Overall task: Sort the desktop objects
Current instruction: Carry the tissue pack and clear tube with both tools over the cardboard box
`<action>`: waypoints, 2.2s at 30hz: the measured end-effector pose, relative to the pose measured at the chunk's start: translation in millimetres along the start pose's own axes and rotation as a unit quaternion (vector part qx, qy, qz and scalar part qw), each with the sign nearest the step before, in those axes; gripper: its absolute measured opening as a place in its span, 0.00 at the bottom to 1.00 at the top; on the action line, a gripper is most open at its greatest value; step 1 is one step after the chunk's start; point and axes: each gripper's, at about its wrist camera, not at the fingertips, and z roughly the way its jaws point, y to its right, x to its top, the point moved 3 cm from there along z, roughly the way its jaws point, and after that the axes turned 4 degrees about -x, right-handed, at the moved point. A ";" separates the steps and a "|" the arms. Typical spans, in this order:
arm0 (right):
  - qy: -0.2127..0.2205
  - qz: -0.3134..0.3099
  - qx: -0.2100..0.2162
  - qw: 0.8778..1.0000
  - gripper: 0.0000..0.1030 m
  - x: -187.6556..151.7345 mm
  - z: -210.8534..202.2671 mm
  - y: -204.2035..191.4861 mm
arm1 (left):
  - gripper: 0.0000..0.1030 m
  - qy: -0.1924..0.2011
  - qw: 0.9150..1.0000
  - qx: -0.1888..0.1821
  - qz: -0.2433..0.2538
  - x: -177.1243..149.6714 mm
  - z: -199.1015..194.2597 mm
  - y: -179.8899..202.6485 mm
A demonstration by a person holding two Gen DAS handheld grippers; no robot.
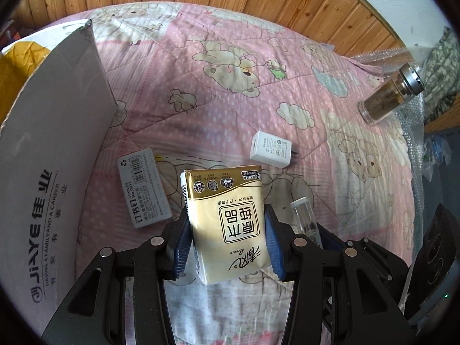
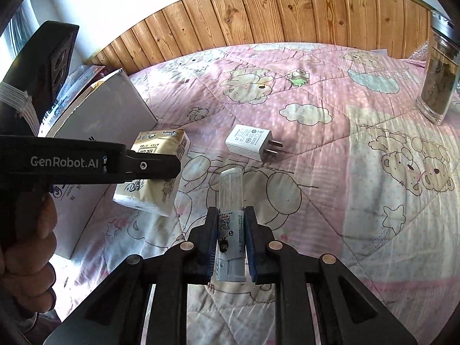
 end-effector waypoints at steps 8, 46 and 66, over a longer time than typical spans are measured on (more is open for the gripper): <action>0.006 0.007 -0.002 1.000 0.19 -14.0 -19.3 -16.1 | 0.46 0.021 1.000 0.003 0.023 -26.4 -36.6 2.8; 0.058 -0.064 -0.001 0.996 0.19 -60.4 -122.0 -159.0 | 0.46 0.122 0.990 -0.066 0.011 -122.0 -183.8 -48.2; 0.088 -0.133 0.008 0.987 0.19 -42.9 -143.9 -240.1 | 0.46 0.192 0.979 -0.069 -0.029 -136.8 -242.8 -116.7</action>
